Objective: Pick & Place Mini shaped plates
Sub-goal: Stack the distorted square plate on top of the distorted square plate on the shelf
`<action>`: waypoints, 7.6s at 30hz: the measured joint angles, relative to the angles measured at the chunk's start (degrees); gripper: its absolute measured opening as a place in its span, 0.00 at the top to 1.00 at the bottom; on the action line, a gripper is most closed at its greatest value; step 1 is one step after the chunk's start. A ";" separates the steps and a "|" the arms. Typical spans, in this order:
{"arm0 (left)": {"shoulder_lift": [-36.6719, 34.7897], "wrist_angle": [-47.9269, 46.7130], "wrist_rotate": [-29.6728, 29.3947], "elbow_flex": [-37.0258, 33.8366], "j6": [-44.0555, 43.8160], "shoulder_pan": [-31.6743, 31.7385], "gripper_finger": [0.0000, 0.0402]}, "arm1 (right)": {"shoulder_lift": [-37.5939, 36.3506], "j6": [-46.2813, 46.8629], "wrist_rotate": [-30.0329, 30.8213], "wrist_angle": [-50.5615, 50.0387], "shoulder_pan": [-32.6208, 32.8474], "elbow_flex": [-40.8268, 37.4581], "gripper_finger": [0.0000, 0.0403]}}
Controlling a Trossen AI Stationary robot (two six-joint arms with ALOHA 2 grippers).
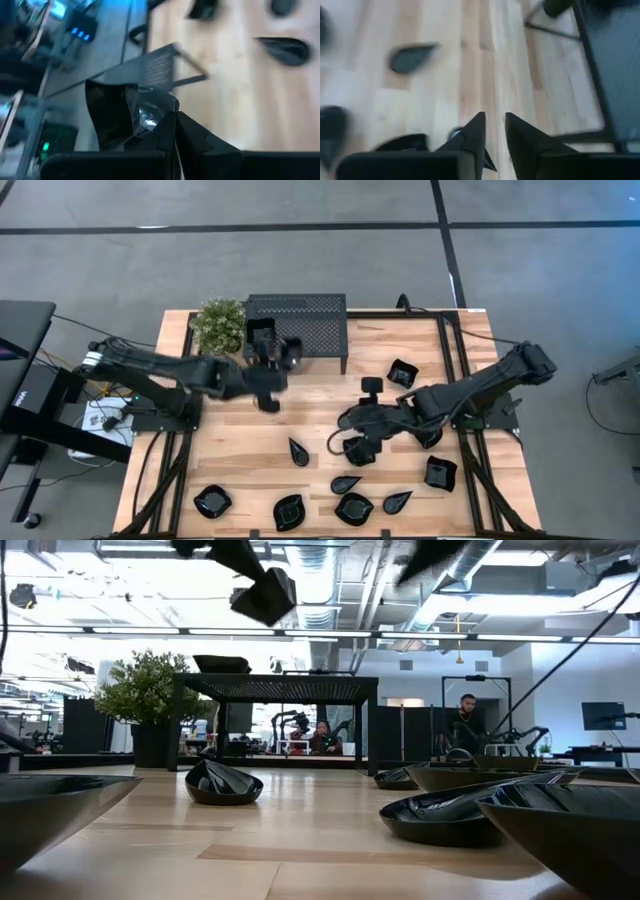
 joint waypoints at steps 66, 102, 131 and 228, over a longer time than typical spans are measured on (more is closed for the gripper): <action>-5.84 39.29 21.28 -37.40 -24.04 -15.71 0.75 | -1.72 -0.75 -7.40 31.37 -7.76 -15.61 0.77; -5.84 41.00 21.03 -39.02 -24.08 -8.18 0.75 | -1.70 38.46 6.66 -11.02 -19.74 -23.72 0.56; -5.84 41.05 21.05 -39.02 -24.56 -8.20 0.75 | -1.70 40.90 -2.50 -3.38 -24.60 -27.72 0.59; 2.65 68.33 27.95 -38.98 -7.84 -15.80 0.66 | 12.02 -26.64 -36.19 29.76 -1.45 -3.21 1.00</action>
